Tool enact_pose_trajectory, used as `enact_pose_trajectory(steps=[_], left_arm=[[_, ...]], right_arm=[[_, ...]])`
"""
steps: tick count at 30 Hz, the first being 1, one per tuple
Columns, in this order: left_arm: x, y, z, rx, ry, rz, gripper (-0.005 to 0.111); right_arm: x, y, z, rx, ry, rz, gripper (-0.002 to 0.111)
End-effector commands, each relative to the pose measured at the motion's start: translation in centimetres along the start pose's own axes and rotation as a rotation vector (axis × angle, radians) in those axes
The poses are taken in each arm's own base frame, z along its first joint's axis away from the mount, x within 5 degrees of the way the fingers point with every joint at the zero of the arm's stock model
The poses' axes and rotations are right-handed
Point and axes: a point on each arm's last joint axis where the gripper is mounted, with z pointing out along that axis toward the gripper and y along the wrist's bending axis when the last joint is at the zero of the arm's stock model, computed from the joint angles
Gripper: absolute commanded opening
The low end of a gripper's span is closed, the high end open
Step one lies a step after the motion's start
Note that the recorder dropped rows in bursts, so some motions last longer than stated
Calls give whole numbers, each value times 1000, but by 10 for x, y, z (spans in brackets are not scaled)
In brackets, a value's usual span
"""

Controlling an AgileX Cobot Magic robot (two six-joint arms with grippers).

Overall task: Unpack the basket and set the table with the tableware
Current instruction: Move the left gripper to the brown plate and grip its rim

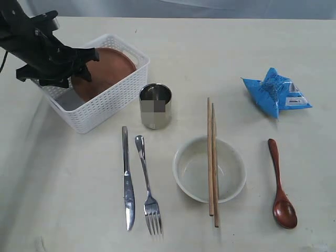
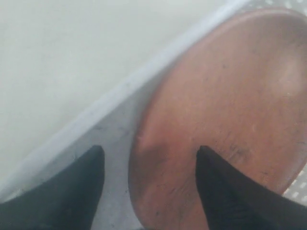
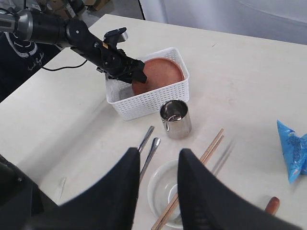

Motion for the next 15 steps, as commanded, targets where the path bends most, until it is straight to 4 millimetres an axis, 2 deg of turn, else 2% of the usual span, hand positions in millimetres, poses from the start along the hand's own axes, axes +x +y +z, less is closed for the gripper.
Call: enact_pose_trajectory(steps=[1, 3, 10, 11, 15], left_arm=[[6, 1, 10, 8, 43, -37, 53], [7, 1, 10, 8, 52, -37, 45], [9, 1, 10, 8, 73, -37, 3], [9, 1, 9, 9, 74, -37, 0], [8, -1, 4, 15, 66, -36, 0]], right_arm=[[0, -2, -2, 14, -10, 1, 28], [0, -2, -2, 14, -10, 1, 28], [-1, -2, -2, 16, -12, 0, 28], [-1, -2, -2, 16, -12, 0, 28], [-1, -2, -2, 16, -12, 0, 28]])
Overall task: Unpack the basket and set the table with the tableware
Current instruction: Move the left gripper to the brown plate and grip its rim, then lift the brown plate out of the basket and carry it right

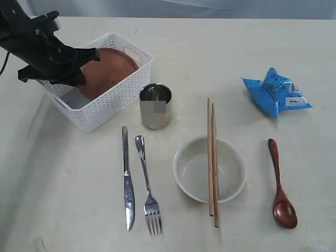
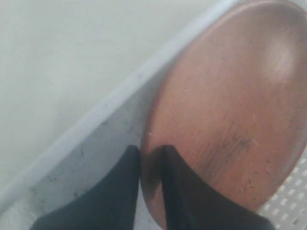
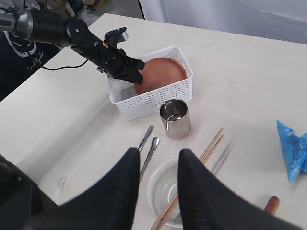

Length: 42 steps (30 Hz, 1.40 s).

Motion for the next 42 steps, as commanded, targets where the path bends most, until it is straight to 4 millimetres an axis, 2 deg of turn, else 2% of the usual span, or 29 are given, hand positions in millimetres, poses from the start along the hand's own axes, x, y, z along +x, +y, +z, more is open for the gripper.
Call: enact_pose_trajectory(steps=[1, 6, 20, 26, 30, 33, 42], left_arm=[[6, -1, -1, 9, 46, -26, 0], [-1, -8, -23, 36, -22, -13, 0], [-20, -32, -107, 133, -283, 39, 0], [-28, -44, -138, 207, -369, 16, 0], [-28, -54, -147, 286, -363, 18, 0], [-28, -63, -150, 376, -353, 23, 0], [-9, -100, -145, 488, -308, 121, 0]], right_arm=[[-1, -2, -2, 14, -15, 0, 28], [-1, -2, -2, 14, -15, 0, 28], [-3, -6, -2, 58, -38, -16, 28], [-11, -23, -5, 247, -127, -14, 29], [-12, -32, -6, 339, -180, -31, 42], [-10, -38, 1, 432, -208, -57, 51], [18, -45, 36, 529, -141, -41, 52]])
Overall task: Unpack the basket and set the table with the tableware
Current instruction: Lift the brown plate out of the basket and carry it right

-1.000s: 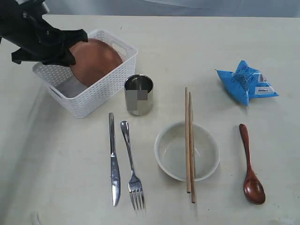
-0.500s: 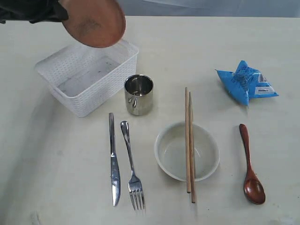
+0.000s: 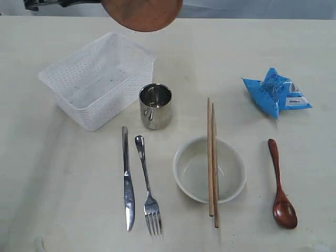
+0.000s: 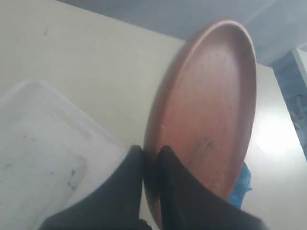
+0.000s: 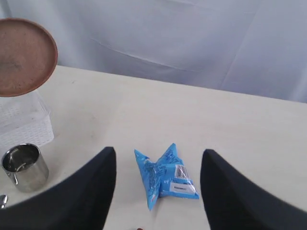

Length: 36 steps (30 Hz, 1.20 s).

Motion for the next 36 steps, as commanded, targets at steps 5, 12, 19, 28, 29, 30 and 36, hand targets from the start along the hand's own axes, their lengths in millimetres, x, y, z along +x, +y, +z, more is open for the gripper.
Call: enact_pose_trajectory(steps=[5, 12, 19, 28, 29, 30, 36], left_arm=[[21, -27, 24, 77, 77, 44, 0], [21, -36, 61, 98, 136, 88, 0], [9, -41, 103, 167, 240, 141, 0], [8, -27, 155, 170, 282, 154, 0], [10, -22, 162, 162, 289, 148, 0], [12, -19, 166, 156, 296, 143, 0], [27, -2, 187, 130, 345, 126, 0]], right_arm=[[12, 2, 9, 36, 19, 19, 52], [17, 7, 9, -16, 77, 49, 52], [19, 8, 8, -33, 95, 33, 52], [19, 9, 8, -41, 101, -3, 52], [19, 9, 8, -41, 101, -3, 52], [19, 9, 8, -41, 101, -3, 52], [19, 9, 8, -41, 101, -3, 52]])
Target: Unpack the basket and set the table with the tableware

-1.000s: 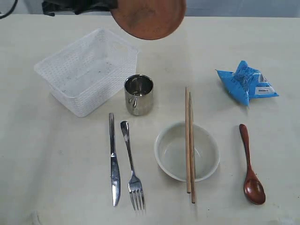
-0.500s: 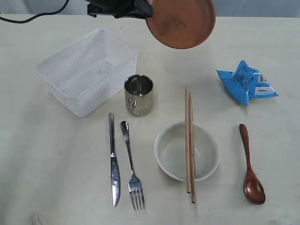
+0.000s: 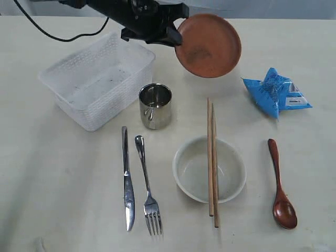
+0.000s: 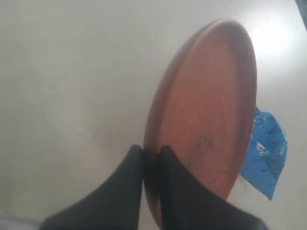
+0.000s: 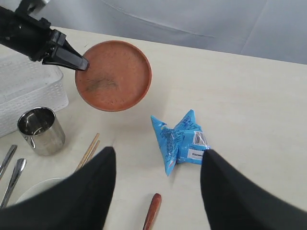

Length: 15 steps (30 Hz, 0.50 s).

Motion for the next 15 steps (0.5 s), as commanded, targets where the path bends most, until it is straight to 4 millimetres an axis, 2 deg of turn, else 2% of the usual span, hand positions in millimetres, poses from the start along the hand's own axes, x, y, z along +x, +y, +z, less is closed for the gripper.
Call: enact_pose_trajectory(steps=[1, 15], left_arm=[[1, 4, 9, 3, 2, -6, 0], [16, 25, 34, -14, 70, -38, 0]], right_arm=[[0, -1, 0, 8, -6, -10, 52], [0, -2, 0, 9, -7, -8, 52]])
